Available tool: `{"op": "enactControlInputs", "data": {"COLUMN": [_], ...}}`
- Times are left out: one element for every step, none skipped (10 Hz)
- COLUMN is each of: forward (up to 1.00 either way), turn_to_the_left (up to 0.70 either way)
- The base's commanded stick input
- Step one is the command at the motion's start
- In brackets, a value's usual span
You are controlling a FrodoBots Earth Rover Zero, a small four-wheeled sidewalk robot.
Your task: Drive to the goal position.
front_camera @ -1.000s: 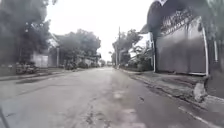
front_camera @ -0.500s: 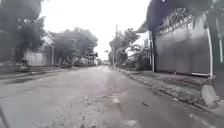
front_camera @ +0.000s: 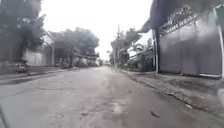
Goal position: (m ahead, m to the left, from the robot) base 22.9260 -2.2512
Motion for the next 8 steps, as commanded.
{"op": "enactControlInputs", "data": {"forward": [0.70,0.70,0.70,0.70,0.70,0.70,0.70,0.70], "turn_to_the_left": [-0.27,-0.35,-0.35,-0.35,-0.35,-0.28,0.00,0.00]}}
